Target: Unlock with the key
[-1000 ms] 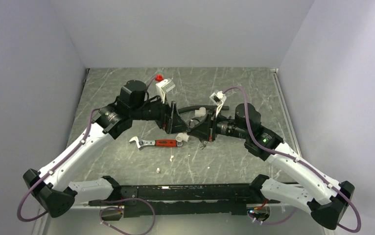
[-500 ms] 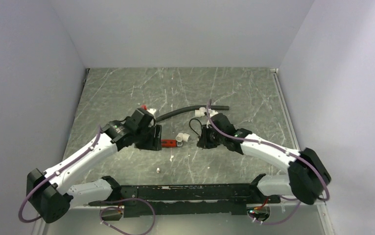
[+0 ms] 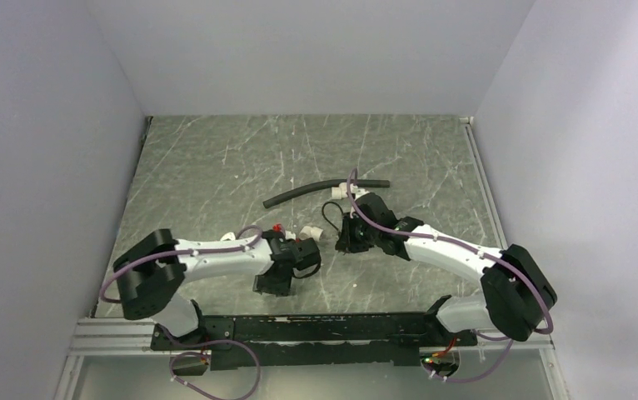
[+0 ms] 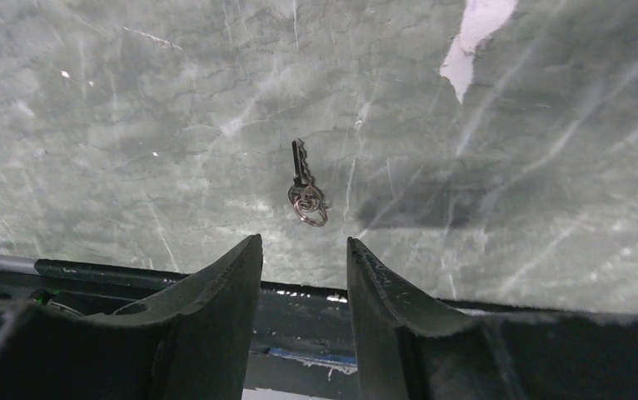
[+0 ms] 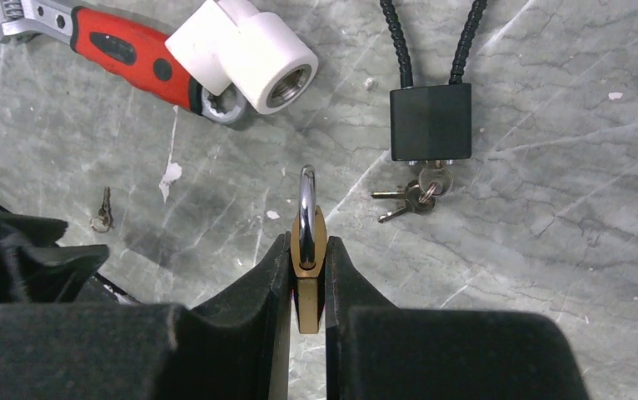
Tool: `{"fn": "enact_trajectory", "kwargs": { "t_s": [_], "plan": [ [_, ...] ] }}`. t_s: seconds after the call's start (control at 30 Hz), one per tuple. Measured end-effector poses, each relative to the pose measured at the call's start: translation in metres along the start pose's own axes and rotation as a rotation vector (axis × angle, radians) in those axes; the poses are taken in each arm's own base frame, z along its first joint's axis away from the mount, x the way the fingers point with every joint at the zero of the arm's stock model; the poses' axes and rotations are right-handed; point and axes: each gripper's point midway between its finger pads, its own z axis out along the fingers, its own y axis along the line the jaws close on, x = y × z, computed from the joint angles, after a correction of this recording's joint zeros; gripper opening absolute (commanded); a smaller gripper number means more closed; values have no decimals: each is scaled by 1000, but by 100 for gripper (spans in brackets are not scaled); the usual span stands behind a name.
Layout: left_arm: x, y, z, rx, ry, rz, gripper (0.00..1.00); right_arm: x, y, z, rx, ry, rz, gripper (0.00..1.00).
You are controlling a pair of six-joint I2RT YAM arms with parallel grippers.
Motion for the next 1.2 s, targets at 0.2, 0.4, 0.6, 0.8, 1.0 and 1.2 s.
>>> {"fn": "enact_trajectory", "kwargs": {
  "t_s": [0.2,0.4,0.6,0.8,1.0,1.2],
  "plan": [
    [9,1,15,-82,4,-19,40,-5,5,-4,-18,-20,0,0],
    [5,6,19,-97,-41,-74,38,-8,11,-3,-46,-29,2,0],
    [5,7,21,-88,-56,-104,23,-8,12,-4,-56,-30,1,0],
    [4,5,22,-53,-74,-118,15,-8,13,-4,-59,-30,1,0],
    [2,6,22,-28,-95,-134,0,-8,15,-4,-66,-26,0,0],
    [-2,7,19,30,-139,-100,0,-6,26,-5,-116,-15,-4,0]
  ]
}}
